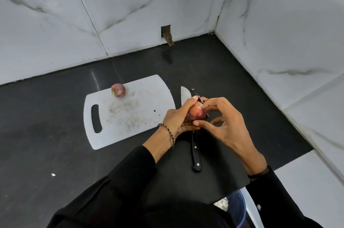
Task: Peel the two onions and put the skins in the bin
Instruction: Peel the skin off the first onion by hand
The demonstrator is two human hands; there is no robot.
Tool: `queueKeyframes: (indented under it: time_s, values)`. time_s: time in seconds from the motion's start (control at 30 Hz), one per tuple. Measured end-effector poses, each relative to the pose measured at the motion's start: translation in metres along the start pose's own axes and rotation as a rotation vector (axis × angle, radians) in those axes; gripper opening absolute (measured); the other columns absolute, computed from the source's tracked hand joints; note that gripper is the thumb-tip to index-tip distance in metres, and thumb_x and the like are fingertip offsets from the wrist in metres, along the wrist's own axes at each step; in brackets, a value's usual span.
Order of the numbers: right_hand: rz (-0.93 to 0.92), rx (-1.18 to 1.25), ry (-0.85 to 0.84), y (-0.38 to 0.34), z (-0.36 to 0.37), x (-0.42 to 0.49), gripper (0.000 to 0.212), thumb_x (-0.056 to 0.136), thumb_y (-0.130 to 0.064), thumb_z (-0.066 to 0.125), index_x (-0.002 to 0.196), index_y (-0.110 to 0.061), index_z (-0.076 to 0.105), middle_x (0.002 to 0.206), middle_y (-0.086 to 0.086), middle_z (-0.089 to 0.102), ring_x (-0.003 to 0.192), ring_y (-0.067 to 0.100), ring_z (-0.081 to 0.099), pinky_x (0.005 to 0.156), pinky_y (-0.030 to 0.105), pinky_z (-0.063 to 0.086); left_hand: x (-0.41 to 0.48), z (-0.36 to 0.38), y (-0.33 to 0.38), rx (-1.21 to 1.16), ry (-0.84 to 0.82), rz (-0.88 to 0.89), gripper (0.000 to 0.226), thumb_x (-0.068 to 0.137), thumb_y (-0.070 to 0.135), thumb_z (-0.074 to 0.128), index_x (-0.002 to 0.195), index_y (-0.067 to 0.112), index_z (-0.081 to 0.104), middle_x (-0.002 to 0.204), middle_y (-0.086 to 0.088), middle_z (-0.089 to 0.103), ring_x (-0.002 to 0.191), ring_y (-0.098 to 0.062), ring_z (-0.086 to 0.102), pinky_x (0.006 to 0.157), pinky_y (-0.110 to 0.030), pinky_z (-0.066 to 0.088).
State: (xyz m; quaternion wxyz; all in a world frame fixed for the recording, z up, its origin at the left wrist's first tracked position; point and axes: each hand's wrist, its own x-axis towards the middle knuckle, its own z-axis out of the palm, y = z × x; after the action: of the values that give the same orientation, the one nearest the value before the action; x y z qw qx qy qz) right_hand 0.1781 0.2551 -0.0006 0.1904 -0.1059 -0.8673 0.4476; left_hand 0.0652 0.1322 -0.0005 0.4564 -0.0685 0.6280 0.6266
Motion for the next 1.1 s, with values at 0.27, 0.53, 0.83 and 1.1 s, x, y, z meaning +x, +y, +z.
queueKeyframes:
  time_s: [0.27,0.53,0.83,1.1]
  values:
    - [-0.015,-0.058,-0.094,0.007,0.006,0.012,0.037,0.077,-0.026,0.089,0.104,-0.016,0.066,0.113,-0.005,0.057,0.102,0.008,0.064,0.078,0.02,0.059,0.008,-0.001,-0.002,0.024,0.077,-0.026,0.06,0.074,0.055,0.076,0.099,0.001,0.067,0.087,-0.015,0.074,0.068,-0.021,0.074,0.064,-0.032,0.061]
    - [-0.042,-0.082,-0.037,0.006,0.008,0.011,0.035,0.08,-0.023,0.086,0.107,-0.016,0.065,0.116,-0.006,0.058,0.104,0.002,0.063,0.082,0.013,0.055,0.01,0.003,0.002,0.042,0.114,-0.034,0.06,0.075,0.058,0.073,0.099,0.003,0.066,0.086,-0.013,0.073,0.062,-0.019,0.073,0.055,-0.027,0.058]
    - [-0.039,-0.086,-0.038,0.006,0.007,0.011,0.031,0.081,-0.016,0.086,0.104,-0.015,0.066,0.112,-0.006,0.057,0.1,0.007,0.063,0.082,0.02,0.059,0.012,0.007,-0.002,0.03,0.13,-0.03,0.061,0.075,0.057,0.075,0.097,0.0,0.07,0.085,-0.014,0.074,0.066,-0.02,0.074,0.057,-0.028,0.059]
    - [-0.056,-0.13,-0.095,0.009,0.002,0.013,0.02,0.087,-0.028,0.078,0.089,-0.018,0.061,0.107,-0.005,0.056,0.112,0.013,0.062,0.086,0.03,0.058,0.011,0.005,-0.008,-0.068,0.08,-0.073,0.057,0.08,0.053,0.071,0.1,0.0,0.065,0.079,-0.013,0.074,0.063,-0.02,0.072,0.058,-0.029,0.06]
